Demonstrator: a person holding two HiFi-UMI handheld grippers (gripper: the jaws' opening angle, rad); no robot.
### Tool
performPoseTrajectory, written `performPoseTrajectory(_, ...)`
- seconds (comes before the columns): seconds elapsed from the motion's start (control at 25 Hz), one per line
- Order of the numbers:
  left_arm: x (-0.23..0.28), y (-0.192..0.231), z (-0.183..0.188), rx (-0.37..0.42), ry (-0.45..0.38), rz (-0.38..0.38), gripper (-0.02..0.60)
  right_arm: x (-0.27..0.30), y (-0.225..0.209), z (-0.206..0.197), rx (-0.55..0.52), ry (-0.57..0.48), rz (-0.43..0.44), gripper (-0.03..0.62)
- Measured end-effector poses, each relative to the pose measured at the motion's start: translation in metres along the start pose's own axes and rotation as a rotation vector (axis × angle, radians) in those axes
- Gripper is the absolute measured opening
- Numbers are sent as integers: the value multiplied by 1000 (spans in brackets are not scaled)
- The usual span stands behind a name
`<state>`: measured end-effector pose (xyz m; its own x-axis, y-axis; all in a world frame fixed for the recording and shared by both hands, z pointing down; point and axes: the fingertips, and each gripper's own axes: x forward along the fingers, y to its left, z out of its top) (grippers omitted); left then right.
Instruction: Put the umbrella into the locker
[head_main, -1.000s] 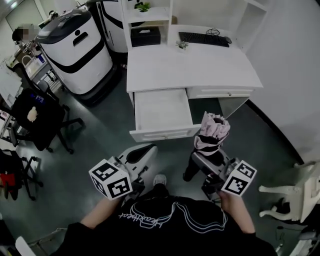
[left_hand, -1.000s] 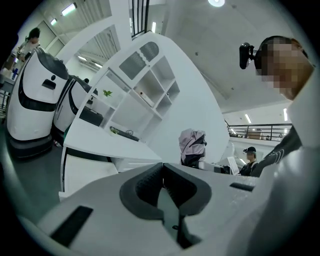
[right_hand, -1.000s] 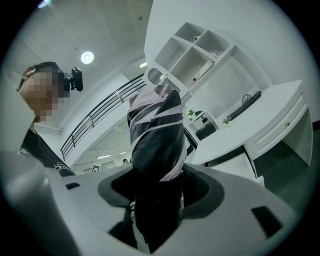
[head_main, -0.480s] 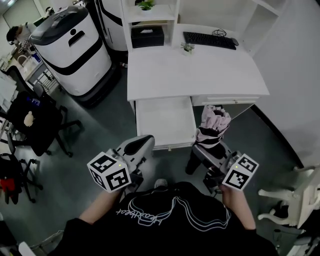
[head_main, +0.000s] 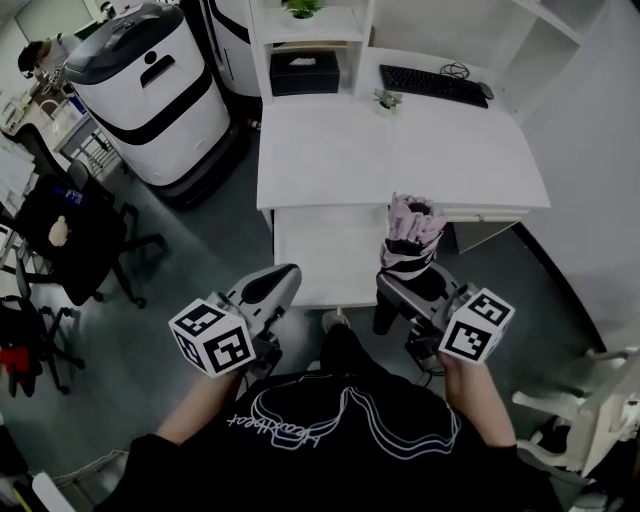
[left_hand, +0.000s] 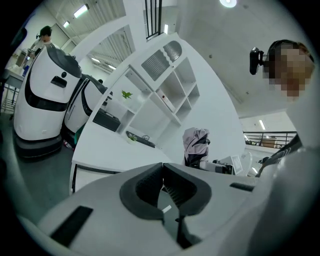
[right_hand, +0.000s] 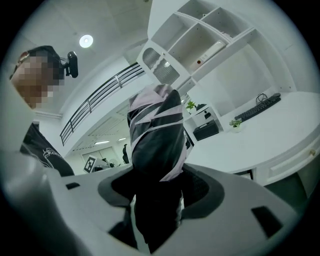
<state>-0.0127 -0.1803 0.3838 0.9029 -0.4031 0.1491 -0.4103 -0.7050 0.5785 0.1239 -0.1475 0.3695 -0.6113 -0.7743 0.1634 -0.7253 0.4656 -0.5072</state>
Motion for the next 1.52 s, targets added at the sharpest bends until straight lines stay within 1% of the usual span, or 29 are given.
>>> performPoseTrajectory(0.16,9,17,13,-23,-15,38,6,28,-20,7,-27,68,24,245)
performPoseTrajectory(0.24,13,27,19,-35,-25,62,6,42,-31,6,-47,120,36,245)
performPoseTrajectory(0.44,23,48,26,-53,-41,119,6,73,-56,0,-146,248,62,245)
performPoseTrajectory(0.56,23,61,28,-61,-42,154,6,93,-71,-14,-192,329,77,245)
performPoseTrajectory(0.68,22,74,26,-70,-45,187,6,112,-83,-33,-228,420,99,245)
performPoseTrajectory(0.8,19,88,26,-98,-51,227,6,130,-93,-55,-292,510,113,245)
performPoseTrajectory(0.92,13,98,23,-117,-55,264,6,147,-97,-80,-320,600,148,244)
performPoseTrajectory(1.0,11,104,18,-134,-54,282,6,154,-102,-97,-379,667,160,244)
performPoseTrajectory(1.12,9,112,13,-158,-54,304,6,163,-114,-125,-522,773,161,244)
performPoseTrajectory(1.2,8,118,10,-176,-55,321,6,167,-124,-145,-579,834,165,244)
performPoseTrajectory(1.36,5,128,0,-215,-55,351,6,174,-149,-184,-660,938,156,244)
performPoseTrajectory(1.52,-1,139,-6,-246,-61,381,6,180,-177,-222,-682,1043,131,244)
